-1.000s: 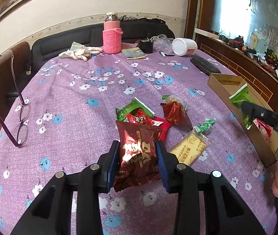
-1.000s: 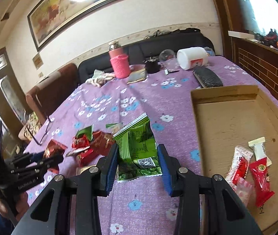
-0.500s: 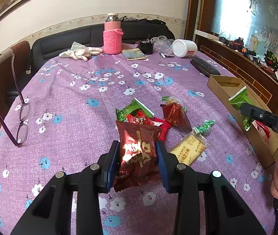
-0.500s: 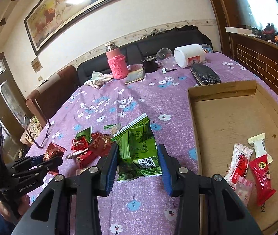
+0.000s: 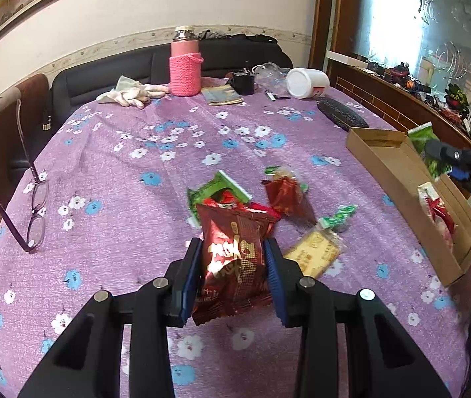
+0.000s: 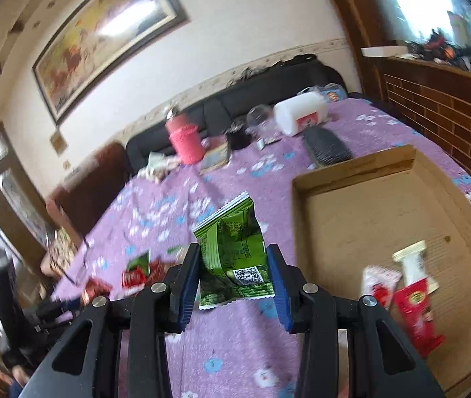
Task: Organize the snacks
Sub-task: 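Carry the dark red packet and green packet over the cardboard tray, then lower both packets into the tray and open both tools, then grasp the yellow biscuit packet with the left tool while the right tool returns to the pile, then lift the biscuit packet with the left tool while the right tool grasps a green round candy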
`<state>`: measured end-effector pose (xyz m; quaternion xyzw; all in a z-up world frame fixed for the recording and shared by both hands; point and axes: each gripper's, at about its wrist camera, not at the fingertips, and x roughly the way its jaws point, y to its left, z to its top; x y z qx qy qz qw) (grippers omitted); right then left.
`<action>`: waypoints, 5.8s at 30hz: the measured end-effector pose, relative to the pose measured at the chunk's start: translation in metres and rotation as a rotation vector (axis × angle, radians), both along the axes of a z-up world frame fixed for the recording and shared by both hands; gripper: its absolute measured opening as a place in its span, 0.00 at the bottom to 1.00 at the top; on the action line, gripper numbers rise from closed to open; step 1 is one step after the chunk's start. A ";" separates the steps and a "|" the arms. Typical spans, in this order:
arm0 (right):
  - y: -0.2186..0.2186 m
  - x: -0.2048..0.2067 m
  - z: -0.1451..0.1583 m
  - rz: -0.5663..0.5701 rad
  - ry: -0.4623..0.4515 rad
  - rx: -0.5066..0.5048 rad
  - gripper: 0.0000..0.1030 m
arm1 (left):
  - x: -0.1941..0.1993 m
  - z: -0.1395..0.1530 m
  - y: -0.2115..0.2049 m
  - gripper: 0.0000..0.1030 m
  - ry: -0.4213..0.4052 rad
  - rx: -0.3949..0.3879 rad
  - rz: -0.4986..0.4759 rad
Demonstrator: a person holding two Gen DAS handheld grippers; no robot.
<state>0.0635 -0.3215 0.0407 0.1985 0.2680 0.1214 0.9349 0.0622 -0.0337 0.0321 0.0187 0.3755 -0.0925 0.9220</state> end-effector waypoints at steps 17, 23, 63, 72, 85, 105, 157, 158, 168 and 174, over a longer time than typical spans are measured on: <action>-0.104 0.004 -0.015 -0.260 0.103 0.262 0.41 | 0.011 0.044 -0.151 0.35 -0.003 -0.030 -0.254; -0.128 0.004 -0.026 -0.357 0.180 0.281 0.41 | 0.032 0.020 -0.226 0.35 0.072 -0.065 -0.325; -0.126 0.017 -0.044 -0.387 0.312 0.208 0.42 | 0.044 -0.023 -0.262 0.36 0.136 -0.061 -0.371; -0.123 0.015 -0.039 -0.381 0.286 0.206 0.43 | 0.039 -0.019 -0.263 0.43 0.109 -0.054 -0.377; -0.115 0.006 -0.023 -0.368 0.190 0.183 0.43 | 0.039 -0.002 -0.250 0.45 0.107 -0.083 -0.348; -0.063 -0.003 0.001 -0.177 0.010 0.058 0.48 | 0.004 0.015 -0.156 0.56 0.091 0.014 -0.317; 0.083 0.054 -0.024 0.305 0.246 -0.029 0.56 | 0.012 0.008 -0.034 0.32 0.059 -0.032 -0.201; 0.088 0.063 -0.028 0.302 0.264 -0.048 0.56 | 0.013 0.011 -0.029 0.32 0.054 -0.042 -0.187; 0.116 0.058 -0.068 0.465 0.402 -0.013 0.57 | 0.024 0.013 -0.002 0.32 0.074 -0.100 -0.116; 0.132 0.044 -0.056 0.370 0.310 -0.238 0.56 | 0.024 0.012 -0.003 0.32 0.073 -0.095 -0.107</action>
